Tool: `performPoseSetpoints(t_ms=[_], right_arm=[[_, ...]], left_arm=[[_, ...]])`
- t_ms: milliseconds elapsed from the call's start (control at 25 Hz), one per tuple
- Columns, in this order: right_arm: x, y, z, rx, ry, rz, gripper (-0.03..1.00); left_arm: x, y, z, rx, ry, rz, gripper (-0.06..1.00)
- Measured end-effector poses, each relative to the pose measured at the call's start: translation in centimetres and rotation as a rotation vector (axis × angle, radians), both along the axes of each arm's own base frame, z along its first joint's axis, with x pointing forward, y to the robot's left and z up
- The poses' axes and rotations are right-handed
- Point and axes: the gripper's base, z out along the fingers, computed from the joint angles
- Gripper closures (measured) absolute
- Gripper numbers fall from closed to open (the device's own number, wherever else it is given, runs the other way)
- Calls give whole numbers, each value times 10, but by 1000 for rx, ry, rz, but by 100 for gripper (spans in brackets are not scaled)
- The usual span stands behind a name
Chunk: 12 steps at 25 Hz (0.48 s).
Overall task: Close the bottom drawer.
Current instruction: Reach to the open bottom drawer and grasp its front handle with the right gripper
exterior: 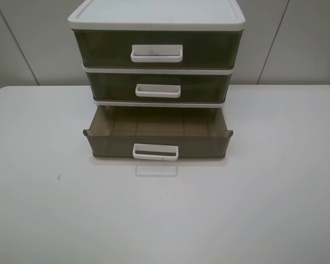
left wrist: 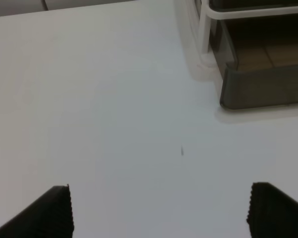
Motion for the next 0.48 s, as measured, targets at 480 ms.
performPoseSetpoints(t_ms=[480], right_arm=[[0, 0, 0, 0, 0, 0, 15]], left_arm=[[0, 0, 0, 0, 0, 0, 23]])
